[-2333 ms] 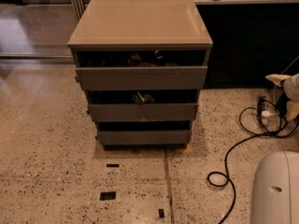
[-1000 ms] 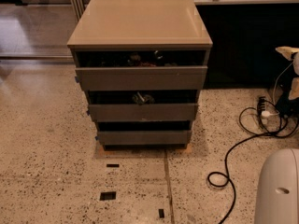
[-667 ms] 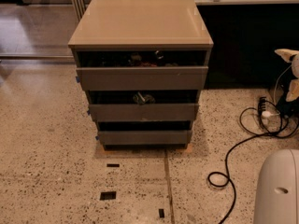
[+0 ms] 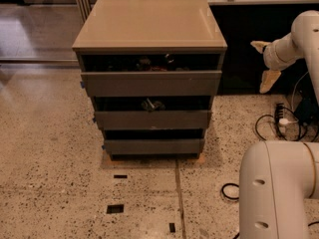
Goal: Place redbull can into top drawer
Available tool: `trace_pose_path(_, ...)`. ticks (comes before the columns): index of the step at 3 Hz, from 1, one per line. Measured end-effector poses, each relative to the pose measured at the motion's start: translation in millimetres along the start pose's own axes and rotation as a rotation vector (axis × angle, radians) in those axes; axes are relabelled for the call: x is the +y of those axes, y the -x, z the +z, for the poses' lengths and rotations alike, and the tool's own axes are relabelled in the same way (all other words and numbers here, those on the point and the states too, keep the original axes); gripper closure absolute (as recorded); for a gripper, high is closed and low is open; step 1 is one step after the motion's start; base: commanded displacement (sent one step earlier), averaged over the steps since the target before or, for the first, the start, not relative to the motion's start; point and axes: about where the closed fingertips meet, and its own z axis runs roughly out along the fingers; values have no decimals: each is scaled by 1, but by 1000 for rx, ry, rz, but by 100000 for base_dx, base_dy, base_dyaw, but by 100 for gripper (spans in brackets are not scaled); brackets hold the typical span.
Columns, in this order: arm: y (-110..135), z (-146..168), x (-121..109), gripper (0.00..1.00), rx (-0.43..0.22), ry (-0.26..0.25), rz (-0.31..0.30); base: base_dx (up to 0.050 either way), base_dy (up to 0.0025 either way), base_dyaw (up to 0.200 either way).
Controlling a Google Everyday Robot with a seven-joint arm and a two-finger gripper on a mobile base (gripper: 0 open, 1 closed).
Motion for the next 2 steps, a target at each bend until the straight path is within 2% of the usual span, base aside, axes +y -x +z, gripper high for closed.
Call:
trace_pose_path(1, 2, 4, -4, 0, -1, -8, -12, 0, 0, 0)
trace_pose_path(2, 39, -14, -16, 0, -39, 24, 66, 0, 0, 0)
